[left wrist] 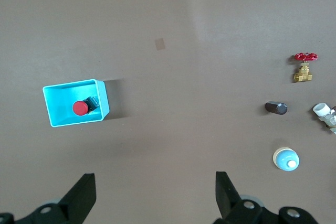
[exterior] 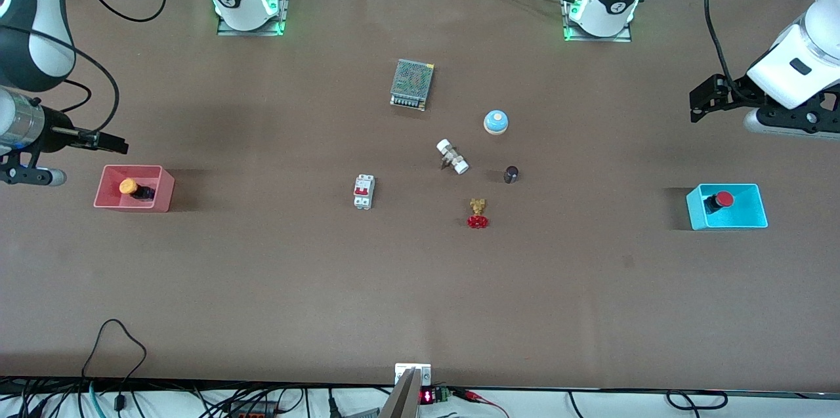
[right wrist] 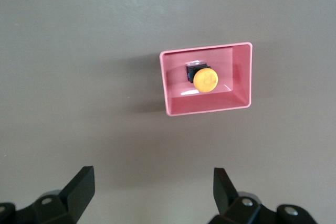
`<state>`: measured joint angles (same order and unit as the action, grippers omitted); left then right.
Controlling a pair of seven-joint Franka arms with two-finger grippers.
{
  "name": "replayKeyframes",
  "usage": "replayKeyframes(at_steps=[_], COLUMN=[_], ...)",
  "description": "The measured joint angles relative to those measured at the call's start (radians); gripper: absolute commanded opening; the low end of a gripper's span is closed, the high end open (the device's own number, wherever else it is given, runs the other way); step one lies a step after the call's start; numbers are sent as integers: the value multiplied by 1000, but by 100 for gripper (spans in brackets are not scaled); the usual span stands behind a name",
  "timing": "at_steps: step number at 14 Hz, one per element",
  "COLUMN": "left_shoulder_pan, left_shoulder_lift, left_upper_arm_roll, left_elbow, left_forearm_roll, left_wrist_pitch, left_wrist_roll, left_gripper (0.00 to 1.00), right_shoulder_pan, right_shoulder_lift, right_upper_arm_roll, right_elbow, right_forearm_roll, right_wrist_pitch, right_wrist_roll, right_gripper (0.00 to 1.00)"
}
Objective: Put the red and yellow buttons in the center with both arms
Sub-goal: 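Lower the right gripper onto the yellow button while the left gripper reaches the red button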
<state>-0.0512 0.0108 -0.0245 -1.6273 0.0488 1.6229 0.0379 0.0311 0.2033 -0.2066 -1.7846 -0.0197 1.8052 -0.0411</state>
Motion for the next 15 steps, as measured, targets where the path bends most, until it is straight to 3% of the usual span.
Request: replayKeyframes(at_steps=[15], left_shoulder_pan=[0], left_shoulder_lift=[7], left_upper_arm_roll=[0], left_elbow=[0], left_forearm_roll=[0], left_wrist_pitch=[-6], left_wrist_roll=[0], left_gripper=[100], right_shoulder_pan=[-68], right_shoulder_lift=[231], right_upper_arm_roll=[0], right_elbow=[-9], right_forearm_roll=[-2], right_wrist_pitch=[273], right_wrist_roll=[-103], right_gripper=[100])
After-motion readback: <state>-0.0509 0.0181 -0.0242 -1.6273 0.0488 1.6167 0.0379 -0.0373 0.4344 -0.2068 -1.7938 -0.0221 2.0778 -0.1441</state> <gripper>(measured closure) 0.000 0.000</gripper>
